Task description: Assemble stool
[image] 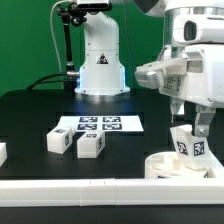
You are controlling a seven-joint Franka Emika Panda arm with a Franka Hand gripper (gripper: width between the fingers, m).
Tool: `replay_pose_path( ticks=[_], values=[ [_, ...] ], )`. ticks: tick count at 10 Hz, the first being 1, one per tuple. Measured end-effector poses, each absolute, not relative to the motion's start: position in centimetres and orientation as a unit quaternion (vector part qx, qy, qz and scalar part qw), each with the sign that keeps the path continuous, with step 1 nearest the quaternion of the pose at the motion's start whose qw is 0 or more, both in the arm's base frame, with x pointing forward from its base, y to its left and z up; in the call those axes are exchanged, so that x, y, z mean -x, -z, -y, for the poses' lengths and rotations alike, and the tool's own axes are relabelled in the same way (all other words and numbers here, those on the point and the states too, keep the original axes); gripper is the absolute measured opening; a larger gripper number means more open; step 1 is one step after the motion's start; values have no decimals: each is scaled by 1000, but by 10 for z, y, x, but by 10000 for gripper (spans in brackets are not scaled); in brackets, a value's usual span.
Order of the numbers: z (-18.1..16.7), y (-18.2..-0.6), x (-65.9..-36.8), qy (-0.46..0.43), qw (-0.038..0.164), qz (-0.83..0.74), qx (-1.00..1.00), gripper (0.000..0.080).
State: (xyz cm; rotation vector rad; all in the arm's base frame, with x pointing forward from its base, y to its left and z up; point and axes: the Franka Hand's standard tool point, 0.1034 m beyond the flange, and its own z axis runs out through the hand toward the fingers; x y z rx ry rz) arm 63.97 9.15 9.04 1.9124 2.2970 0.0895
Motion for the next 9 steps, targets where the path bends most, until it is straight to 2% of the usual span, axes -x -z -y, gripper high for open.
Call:
replay_pose_path(
  ticks=[2,4,5,9],
  values=[
    [-90,-90,-640,-27,78,-774,-627,649],
    [-89,-90,-640,-27,78,-771,-631,388],
    [-89,-90,-640,-27,78,-771,-631,334],
    [-88,-90,-640,-28,78,-758,-647,334]
  ],
)
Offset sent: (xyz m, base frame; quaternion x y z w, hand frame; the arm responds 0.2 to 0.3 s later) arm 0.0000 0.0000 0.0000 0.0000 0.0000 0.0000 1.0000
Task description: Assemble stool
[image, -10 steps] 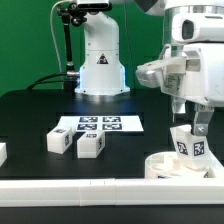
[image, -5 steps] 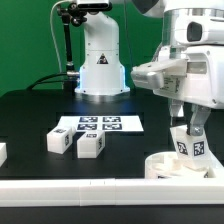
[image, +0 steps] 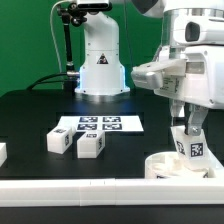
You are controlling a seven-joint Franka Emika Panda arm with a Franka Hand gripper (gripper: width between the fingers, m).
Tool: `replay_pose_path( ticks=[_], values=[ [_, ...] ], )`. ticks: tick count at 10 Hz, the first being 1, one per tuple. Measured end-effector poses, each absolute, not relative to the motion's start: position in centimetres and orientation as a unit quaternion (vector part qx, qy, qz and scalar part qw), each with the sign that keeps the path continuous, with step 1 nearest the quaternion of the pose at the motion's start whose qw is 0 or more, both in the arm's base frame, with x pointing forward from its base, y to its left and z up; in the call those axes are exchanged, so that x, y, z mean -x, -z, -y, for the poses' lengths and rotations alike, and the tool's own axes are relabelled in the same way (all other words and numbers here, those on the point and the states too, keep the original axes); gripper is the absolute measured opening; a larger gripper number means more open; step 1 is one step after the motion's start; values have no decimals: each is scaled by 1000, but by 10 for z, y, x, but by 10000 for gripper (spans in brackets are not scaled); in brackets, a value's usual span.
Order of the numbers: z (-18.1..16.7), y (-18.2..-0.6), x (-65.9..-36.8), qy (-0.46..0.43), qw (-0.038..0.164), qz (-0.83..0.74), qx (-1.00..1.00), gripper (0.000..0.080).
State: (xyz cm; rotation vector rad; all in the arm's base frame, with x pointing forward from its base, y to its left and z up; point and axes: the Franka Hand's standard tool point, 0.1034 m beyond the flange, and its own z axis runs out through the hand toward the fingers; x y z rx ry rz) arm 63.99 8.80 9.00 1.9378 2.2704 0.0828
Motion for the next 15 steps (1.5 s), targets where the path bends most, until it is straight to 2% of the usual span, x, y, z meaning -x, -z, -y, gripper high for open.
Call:
replay_pose_path(
  ticks=[5,7,15],
  values=[
    [-87,-87,-634,-22,55,-528,-847,335],
    [-91,-86,-631,-18,40,-403,-914,335],
    [-95,-86,-629,-21,29,-174,-984,337]
  ],
)
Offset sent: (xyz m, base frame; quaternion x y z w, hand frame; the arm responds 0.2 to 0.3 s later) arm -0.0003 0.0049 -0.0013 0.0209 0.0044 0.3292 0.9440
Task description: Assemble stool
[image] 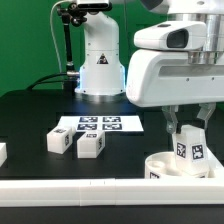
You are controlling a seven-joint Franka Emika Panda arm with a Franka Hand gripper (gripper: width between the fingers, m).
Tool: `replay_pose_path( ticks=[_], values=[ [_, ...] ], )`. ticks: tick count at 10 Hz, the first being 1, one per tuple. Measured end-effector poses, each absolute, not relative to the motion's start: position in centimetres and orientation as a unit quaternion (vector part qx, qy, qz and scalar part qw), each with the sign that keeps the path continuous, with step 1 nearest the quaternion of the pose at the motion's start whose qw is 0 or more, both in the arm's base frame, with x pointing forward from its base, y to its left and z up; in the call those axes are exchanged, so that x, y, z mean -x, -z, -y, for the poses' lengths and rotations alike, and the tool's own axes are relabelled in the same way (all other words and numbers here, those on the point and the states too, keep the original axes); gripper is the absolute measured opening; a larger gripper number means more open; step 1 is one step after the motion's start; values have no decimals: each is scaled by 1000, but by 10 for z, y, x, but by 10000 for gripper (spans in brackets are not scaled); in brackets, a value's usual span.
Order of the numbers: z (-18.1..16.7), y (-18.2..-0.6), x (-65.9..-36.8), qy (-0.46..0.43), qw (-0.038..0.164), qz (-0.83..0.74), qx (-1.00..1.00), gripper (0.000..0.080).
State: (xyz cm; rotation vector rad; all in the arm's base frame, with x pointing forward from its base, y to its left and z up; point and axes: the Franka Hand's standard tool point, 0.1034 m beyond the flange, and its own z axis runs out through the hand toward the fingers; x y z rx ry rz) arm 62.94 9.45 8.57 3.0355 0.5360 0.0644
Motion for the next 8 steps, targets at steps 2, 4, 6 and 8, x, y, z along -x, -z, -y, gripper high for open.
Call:
replay_pose_path(
  ticks=[2,4,6,8],
  values=[
    [-96,-85,-628,-21,10,-70,-997,337],
    [-100,-85,-628,-19,-3,35,-999,337],
    [-106,-85,-626,-15,-14,141,-990,337],
    [-113,-85,-625,-11,-21,248,-969,337]
  ],
)
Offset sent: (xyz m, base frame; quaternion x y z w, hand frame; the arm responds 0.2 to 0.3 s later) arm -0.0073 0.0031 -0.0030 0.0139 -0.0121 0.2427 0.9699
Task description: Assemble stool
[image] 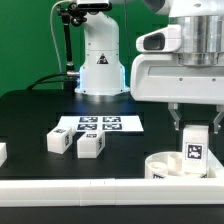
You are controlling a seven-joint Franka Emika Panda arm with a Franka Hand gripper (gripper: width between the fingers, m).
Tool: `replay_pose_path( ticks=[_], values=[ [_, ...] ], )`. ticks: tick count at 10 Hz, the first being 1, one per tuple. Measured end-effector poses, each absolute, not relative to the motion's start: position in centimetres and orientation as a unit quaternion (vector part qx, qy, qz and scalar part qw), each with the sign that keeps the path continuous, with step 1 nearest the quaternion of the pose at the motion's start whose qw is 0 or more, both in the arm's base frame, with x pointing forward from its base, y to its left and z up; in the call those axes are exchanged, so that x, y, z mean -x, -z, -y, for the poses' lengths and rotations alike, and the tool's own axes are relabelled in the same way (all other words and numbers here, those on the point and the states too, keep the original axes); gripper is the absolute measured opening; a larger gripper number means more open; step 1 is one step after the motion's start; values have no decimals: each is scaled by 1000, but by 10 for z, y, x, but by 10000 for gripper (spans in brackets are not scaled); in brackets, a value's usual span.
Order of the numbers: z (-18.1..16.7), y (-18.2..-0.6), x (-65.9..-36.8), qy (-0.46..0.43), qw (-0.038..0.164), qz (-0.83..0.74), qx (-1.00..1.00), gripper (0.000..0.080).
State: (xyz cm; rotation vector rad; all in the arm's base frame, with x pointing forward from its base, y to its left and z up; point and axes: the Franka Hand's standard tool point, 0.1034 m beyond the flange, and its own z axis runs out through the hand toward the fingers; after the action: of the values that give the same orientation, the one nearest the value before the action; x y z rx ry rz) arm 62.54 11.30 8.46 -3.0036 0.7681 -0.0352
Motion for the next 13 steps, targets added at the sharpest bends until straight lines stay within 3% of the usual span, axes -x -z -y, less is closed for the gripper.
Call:
replay_pose_path(
  ticks=[7,13],
  values=[
    [-123,-85,-625,-13,54,-491,869,337],
    [-132,-85,-623,-32,61,-612,788,350]
  ],
)
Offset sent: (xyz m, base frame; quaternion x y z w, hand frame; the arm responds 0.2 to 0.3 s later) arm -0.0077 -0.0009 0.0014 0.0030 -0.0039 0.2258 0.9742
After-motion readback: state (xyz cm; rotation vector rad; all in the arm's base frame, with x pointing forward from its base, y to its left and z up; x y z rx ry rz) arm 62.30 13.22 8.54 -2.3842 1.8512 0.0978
